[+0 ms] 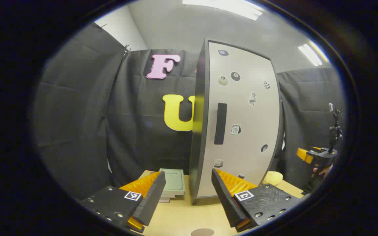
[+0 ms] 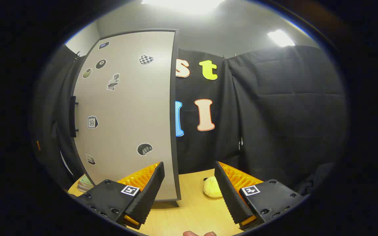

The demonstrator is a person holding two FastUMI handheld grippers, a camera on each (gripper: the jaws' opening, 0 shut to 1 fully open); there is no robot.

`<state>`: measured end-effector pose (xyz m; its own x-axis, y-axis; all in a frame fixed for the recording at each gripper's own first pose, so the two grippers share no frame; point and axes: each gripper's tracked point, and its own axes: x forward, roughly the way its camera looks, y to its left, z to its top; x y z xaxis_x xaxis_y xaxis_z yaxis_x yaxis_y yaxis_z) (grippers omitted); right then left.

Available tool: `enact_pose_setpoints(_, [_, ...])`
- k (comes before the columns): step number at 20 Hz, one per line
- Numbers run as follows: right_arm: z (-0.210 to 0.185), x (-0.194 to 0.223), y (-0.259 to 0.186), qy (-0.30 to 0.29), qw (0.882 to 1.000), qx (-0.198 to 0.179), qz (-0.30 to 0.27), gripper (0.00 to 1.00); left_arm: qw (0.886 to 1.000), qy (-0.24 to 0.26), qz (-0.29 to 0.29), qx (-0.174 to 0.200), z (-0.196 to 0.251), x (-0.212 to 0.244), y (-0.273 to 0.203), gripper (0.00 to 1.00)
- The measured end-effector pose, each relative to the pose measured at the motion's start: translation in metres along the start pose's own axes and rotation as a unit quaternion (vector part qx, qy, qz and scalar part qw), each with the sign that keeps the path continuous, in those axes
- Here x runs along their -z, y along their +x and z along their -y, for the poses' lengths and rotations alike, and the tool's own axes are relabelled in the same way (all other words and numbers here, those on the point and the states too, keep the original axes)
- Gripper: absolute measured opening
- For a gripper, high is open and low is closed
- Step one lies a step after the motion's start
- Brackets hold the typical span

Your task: Open the cabinet door with the right hand, grasp the bottle in the cabinet with the left hand and place it on the coaster, then close the cabinet door with the right hand.

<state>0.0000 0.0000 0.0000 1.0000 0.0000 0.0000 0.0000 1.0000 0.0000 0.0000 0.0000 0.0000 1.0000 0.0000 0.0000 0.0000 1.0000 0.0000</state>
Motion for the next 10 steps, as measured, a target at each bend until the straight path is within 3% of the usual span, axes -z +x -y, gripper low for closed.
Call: enact_pose_setpoints(10, [-0.0122, 0.0047, -0.0075, -0.003, 1.000, -0.016, -0.009, 0.97, 1.000, 0.019, 0.000, 0.013, 0.0027, -0.0010, 0.0059, 0.85])
